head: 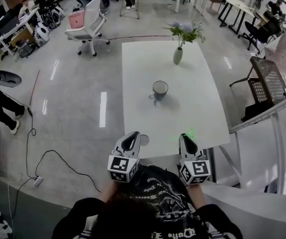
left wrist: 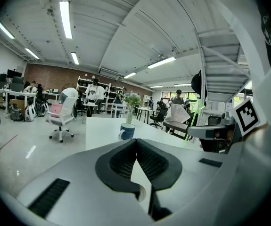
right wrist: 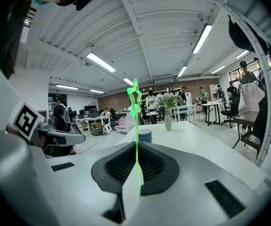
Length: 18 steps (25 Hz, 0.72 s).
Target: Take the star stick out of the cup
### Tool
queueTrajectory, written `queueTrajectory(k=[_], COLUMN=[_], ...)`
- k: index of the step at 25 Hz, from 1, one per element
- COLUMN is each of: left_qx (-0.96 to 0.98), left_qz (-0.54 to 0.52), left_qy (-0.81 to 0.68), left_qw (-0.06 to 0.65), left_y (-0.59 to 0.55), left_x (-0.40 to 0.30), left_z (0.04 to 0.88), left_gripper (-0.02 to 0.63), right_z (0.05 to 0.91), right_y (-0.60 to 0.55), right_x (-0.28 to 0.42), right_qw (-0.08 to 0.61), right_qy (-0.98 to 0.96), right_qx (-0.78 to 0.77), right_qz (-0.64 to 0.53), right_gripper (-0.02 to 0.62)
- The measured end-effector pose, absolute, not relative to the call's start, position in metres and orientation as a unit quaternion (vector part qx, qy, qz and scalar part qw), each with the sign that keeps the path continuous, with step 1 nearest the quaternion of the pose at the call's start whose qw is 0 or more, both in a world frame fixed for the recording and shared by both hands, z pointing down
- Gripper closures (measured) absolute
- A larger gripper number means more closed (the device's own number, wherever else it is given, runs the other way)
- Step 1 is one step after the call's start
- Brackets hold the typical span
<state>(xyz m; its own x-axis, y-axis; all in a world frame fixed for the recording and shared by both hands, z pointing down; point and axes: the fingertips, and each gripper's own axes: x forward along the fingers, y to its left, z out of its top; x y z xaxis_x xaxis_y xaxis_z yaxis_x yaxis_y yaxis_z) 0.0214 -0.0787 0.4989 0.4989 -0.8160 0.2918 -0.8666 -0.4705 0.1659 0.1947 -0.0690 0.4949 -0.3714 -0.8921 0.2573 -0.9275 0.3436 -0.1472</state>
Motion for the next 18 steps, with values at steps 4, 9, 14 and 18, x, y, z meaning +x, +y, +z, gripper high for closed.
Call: queueTrajectory(k=[4, 9, 14, 18], left_qx=[0.852, 0.849, 0.843, 0.841], left_qz=[0.086, 0.088, 0.087, 0.088], left_qy=[-0.495, -0.500, -0.509, -0.512], left_qw=[0.146, 0.144, 0.148, 0.151], left_y=[-0.076, -0.067, -0.063, -0.061], left_x=[0.024, 0.025, 0.018, 0.013], left_z=[0.497, 0.496, 0.500, 0.499], left_gripper=[0.586, 0.586, 0.586, 0.586], right_z=[0.501, 0.502, 0.504, 0.504], right_y=[-0.064, -0.060, -0.058, -0.057], right_x=[0.197, 0.199, 0.192, 0.188], right_qw=[0.075, 0.078, 0.082, 0.087], right_qy=[-0.817, -0.821, -0.825, -0.828], right_qx=[0.553, 0.549, 0.542, 0.537], right_qz=[0.142, 0.138, 0.136, 0.135], right_gripper=[0.577, 0.575, 0.577, 0.577])
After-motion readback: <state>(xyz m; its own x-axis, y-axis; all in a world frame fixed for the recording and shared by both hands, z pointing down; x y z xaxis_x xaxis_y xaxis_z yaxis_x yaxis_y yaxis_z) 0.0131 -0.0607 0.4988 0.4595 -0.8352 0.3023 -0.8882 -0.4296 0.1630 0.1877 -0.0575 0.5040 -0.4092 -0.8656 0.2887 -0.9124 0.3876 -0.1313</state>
